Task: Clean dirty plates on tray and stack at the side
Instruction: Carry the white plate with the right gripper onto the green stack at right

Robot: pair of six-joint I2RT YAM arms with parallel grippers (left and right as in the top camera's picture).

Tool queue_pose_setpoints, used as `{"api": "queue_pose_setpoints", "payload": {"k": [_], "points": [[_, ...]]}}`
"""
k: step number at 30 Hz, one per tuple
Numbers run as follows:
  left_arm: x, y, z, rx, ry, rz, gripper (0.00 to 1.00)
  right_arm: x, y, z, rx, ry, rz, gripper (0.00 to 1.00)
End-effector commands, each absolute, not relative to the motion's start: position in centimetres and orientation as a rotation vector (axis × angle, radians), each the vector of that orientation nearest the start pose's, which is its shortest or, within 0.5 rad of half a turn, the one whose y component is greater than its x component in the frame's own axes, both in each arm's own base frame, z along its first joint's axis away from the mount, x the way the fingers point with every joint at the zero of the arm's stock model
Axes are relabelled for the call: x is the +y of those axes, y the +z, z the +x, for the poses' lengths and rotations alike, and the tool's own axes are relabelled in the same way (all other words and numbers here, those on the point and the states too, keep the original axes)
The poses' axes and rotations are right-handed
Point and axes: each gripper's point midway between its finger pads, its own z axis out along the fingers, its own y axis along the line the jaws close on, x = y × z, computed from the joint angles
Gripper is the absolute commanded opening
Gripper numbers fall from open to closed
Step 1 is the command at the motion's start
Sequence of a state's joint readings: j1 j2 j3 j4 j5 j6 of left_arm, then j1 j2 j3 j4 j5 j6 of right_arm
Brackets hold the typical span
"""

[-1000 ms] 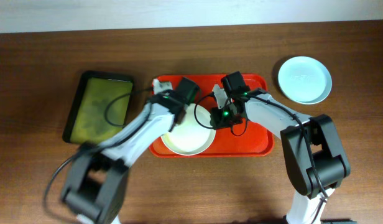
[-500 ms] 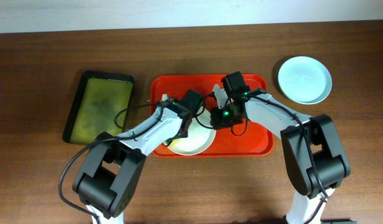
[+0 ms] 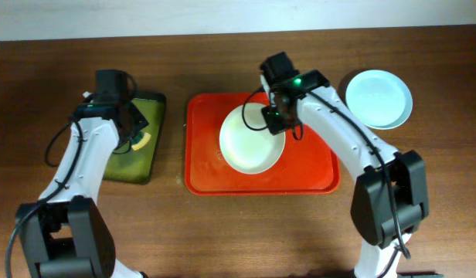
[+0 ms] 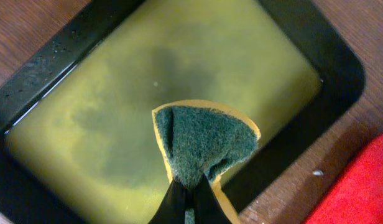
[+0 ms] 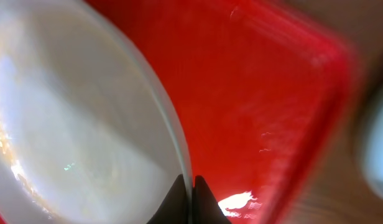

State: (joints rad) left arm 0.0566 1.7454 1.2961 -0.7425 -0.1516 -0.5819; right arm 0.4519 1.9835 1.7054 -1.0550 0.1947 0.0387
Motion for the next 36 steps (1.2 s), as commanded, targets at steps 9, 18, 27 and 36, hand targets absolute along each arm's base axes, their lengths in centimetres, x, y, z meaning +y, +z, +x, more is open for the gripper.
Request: {"api": "queue_pose_setpoints", "payload": {"k": [9,18,27,36], "points": [[9.2,5.0,40.8,2.622,0.087,-0.978,0.32,24.3,27.8,39.8,1.854,-1.267,-0.849,0.04],[8.7,4.9,40.7,2.636,0.046,-0.975,1.0,23.9,29.9,39.4,1.765,-1.42,-0.827,0.04],[8.7,4.9,40.7,2.636,0.046,-0.975,0.99,22.4,20.2,41.9,2.272,-0.732,-0.854,0.04],[8.7,4.9,40.7,2.635,0.046,-0.976,0.99,-6.0,13.8,47.8,2.668,0.503,0.207,0.04]]}}
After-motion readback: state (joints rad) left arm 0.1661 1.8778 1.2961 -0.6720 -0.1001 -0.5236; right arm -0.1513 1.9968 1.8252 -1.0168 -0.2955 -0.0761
